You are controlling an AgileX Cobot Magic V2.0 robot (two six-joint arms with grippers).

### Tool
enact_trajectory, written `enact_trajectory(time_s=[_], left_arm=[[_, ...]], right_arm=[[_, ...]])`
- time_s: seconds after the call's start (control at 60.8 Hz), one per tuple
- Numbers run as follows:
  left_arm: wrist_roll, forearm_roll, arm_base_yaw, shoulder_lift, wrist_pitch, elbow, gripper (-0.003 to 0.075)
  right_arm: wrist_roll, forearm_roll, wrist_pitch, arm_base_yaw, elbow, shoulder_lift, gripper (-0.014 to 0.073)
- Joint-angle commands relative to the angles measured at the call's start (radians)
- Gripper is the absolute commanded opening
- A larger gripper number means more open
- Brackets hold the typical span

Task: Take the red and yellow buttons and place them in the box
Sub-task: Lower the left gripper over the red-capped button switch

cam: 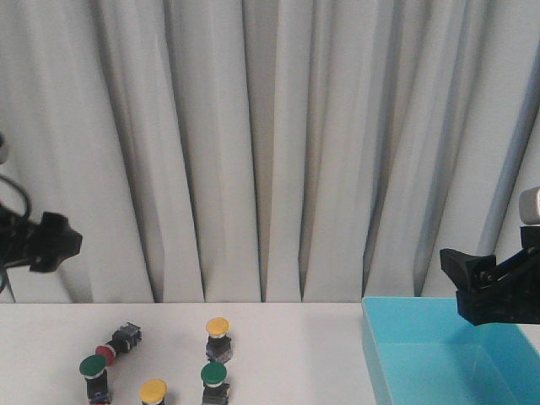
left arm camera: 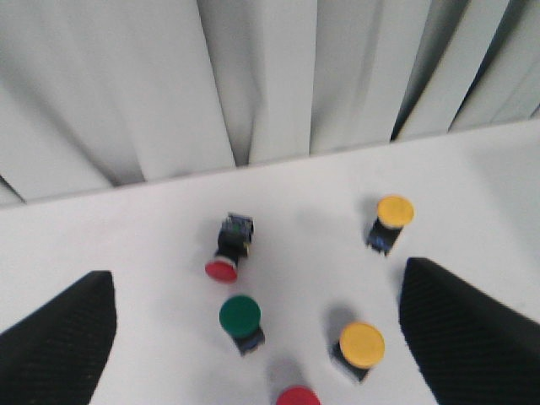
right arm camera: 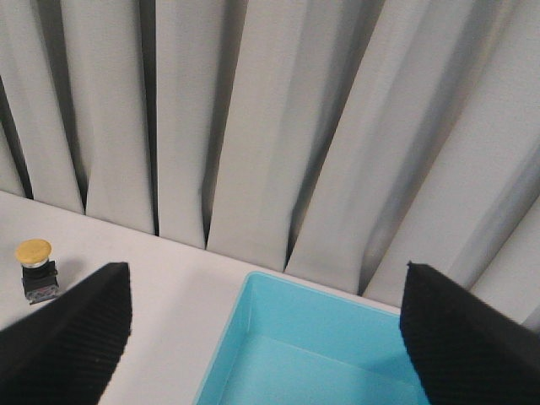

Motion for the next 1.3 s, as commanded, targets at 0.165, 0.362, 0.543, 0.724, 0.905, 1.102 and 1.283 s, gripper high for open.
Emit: enact_trajectory(time_s=[0.165,0.362,0.543,0.724,0.905,1.102,1.283], left_arm=[[-0.011,-0.044,-0.007,0.248,0.305,-0.299,0.0587],[0.002,-0.107,-0.007,0.366,0.366,-0.300,0.0587],[0.023,-0.123,-0.007,0.436,0.433,-0.300,0.0587],[0.025,-0.114,-0.007,0.486,0.465,-0.299,0.0587],[0.030,-0.114,-0.011,0.527,0.475,-0.298,0.0587],[0.039,-0.083,-0.015,0.564,0.480,-0.276,0.0587],[0.032,-0.064,-0.015,0.595,0.478,-0.265,0.0587]], right_arm=[[0.006,-0.005,0.032,0.001,-0.037,0.025,0.0607],[0.094,-0.005,0.073,0.001,-0.037,0.059,0.0602],[0.095,-0.007,0.093,0.001,-0.037,0.059,0.0599],[0.095,-0.008,0.105,0.001,-0.037,0.059,0.0599],[0.095,-0.010,0.112,0.001,-0.037,0.059,0.0599],[0.094,-0.012,0.116,0.001,-0.037,0.059,0.0598],[0.094,-0.013,0.115,0.001,-0.037,0.059,0.0595]])
